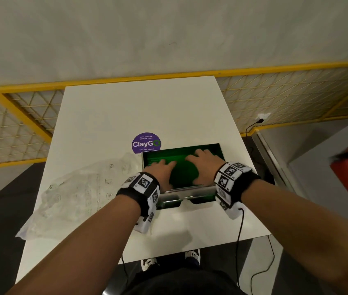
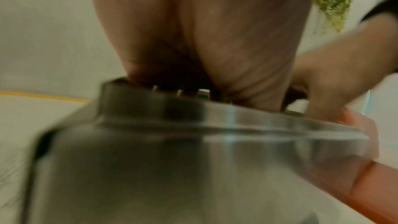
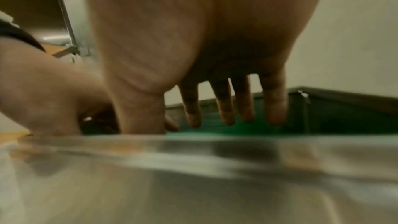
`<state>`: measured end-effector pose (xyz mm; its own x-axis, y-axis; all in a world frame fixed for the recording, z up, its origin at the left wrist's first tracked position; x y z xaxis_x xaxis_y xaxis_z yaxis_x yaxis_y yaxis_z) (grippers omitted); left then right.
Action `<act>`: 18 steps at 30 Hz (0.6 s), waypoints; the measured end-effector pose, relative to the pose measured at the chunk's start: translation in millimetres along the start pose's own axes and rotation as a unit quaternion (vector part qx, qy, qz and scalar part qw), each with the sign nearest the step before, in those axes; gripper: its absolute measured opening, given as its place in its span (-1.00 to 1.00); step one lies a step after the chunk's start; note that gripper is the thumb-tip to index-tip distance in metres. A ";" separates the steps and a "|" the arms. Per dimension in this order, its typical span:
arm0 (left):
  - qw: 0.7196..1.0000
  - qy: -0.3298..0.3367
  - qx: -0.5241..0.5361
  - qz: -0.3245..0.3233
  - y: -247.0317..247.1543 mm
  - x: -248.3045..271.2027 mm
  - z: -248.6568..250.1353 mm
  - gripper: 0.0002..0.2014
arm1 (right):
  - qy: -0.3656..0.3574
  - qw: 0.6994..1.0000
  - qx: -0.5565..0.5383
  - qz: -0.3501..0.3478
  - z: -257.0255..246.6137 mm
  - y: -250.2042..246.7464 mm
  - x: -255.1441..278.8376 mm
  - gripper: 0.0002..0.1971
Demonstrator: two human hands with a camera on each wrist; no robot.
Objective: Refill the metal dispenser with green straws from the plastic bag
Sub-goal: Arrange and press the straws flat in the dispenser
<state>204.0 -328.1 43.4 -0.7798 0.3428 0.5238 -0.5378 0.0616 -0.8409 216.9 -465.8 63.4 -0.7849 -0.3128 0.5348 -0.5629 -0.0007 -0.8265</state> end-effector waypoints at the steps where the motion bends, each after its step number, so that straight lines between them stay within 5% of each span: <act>1: 1.000 -0.011 -0.015 -0.014 0.9 -2.5 -2.5 -0.12 | 0.016 1.000 -0.004 -0.024 8.9 5.9 -0.5 -0.17; 7: 0.987 -0.077 -0.121 -0.076 0.6 -6.1 -0.5 -0.01 | 0.032 0.996 0.071 -0.048 24.8 25.7 -22.1 0.00; 14: 0.983 -0.081 -0.155 0.047 -2.4 -7.2 1.2 -0.47 | 0.019 0.995 0.095 0.017 17.0 24.1 -25.4 -0.01; 18: 0.985 -0.092 -0.091 0.117 -9.0 -6.2 -4.0 -0.51 | 0.011 0.990 0.093 0.104 18.3 8.9 -19.3 -0.17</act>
<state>215.0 -327.0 47.1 -0.9295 0.1939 0.3137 -0.2823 0.1733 -0.9435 231.7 -477.2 42.6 -0.8853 -0.3040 0.3519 -0.3331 -0.1133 -0.9361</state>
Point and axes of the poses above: each hand's wrist, its own x-axis away from the middle knuckle, its own y-axis out of the palm, z = x × y, the point moved 6 cm from there along -x, towards the middle knuckle, and after that the axes turned 5 degrees about -x, right-handed, at the moved point
